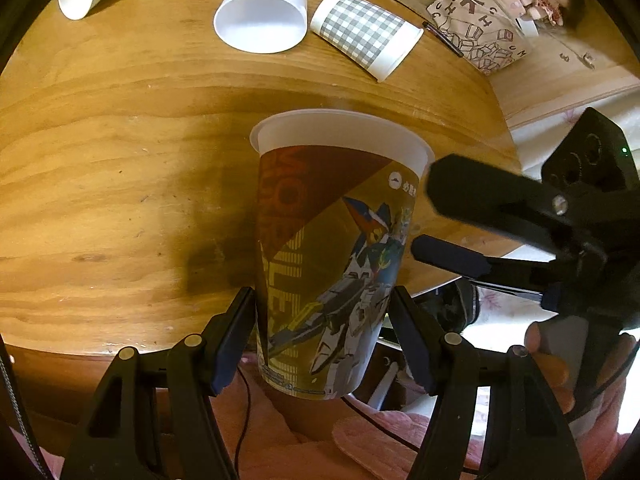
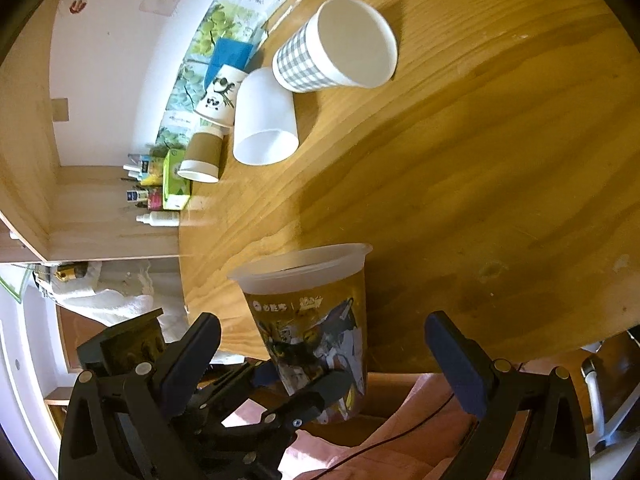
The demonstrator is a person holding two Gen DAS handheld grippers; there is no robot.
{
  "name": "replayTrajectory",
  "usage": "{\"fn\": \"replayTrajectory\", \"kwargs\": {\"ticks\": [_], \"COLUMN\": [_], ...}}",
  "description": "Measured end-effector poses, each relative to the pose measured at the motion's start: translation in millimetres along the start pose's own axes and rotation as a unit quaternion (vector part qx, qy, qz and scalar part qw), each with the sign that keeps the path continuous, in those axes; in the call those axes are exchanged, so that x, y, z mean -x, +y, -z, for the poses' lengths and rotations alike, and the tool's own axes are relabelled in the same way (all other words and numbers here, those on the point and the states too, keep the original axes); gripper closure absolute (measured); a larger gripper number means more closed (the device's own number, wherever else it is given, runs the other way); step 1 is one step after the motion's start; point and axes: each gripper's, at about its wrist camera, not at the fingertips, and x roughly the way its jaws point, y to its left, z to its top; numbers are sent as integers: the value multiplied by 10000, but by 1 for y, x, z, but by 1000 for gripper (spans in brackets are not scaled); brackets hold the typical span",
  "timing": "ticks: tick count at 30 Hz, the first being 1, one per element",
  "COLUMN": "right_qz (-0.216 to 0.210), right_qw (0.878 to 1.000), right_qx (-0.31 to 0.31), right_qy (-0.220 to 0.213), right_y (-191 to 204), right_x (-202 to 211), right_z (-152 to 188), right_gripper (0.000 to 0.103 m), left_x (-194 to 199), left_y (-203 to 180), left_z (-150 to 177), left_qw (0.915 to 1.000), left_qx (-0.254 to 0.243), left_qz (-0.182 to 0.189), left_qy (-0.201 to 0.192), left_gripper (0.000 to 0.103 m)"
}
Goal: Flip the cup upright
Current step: 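Close the right gripper on the cup while the left gripper opens and releases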
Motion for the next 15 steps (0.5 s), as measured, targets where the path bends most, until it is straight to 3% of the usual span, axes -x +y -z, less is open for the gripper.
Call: {"fn": "replayTrajectory", "kwargs": {"ticks": [11, 15], "right_qz": [522, 609], "right_qw": [9966, 9950], "right_qx": [583, 723], "right_qy": [248, 315], "right_y": [19, 24], "right_x": [-20, -27], "right_z": [-6, -10], "right_gripper": [5, 11], "left_x": [0, -2], "left_y": [11, 11], "left_z": [-3, -5], "left_qw": [9990, 9985], "left_qx": [169, 193], "left_qz": [383, 460], "left_qy": [166, 222], "left_gripper": [32, 32]}}
